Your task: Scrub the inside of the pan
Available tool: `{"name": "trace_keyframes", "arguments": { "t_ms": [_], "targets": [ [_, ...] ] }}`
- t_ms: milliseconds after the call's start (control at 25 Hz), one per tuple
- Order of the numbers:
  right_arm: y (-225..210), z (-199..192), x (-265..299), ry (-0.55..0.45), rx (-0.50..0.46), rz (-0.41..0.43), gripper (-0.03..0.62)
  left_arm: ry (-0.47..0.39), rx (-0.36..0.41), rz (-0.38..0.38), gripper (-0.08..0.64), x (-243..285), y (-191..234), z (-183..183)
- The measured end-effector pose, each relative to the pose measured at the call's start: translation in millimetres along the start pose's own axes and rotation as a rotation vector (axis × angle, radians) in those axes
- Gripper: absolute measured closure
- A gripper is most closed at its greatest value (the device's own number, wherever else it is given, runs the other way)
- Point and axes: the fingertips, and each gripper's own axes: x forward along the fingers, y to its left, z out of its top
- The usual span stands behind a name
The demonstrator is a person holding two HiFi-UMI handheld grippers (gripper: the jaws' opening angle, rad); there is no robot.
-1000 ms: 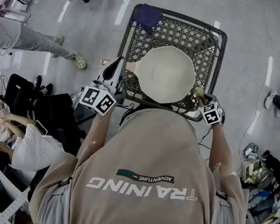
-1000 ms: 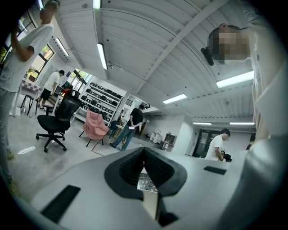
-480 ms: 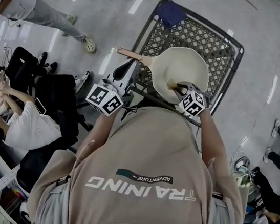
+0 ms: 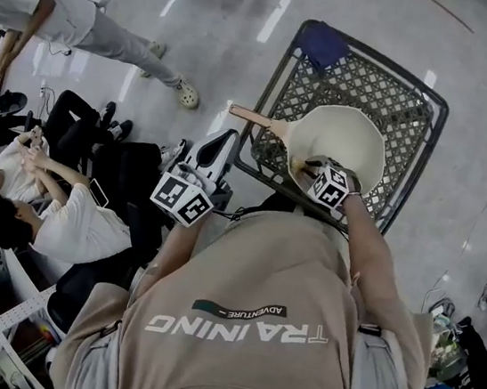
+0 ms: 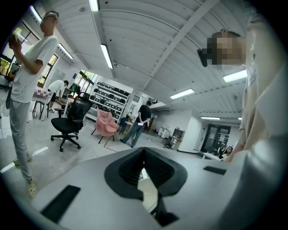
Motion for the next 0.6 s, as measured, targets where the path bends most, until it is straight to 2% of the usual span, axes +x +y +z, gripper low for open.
{"name": "trace_keyframes", "arguments": {
  "t_ms": [120,240,440,600],
  "targets": [
    [-18,5,10,-0.024,0.017,-0.032,0.494,0.007,0.012,0.025,0.541,-1,5,5],
    [-49,6,16,-0.033,0.064,-0.104,0.495,0.022,0.016,0.036,0.541,0,6,6],
    [-106,4,13,0.032,0.127,-0.272,0.497,0.036,0.031,0.052,0.541,-6,9,6],
    [-138,-10,-1,0.094,0.146,-0.362,0.499,0.023,0.017,0.054,0.541,-2,11,6]
  ]
}}
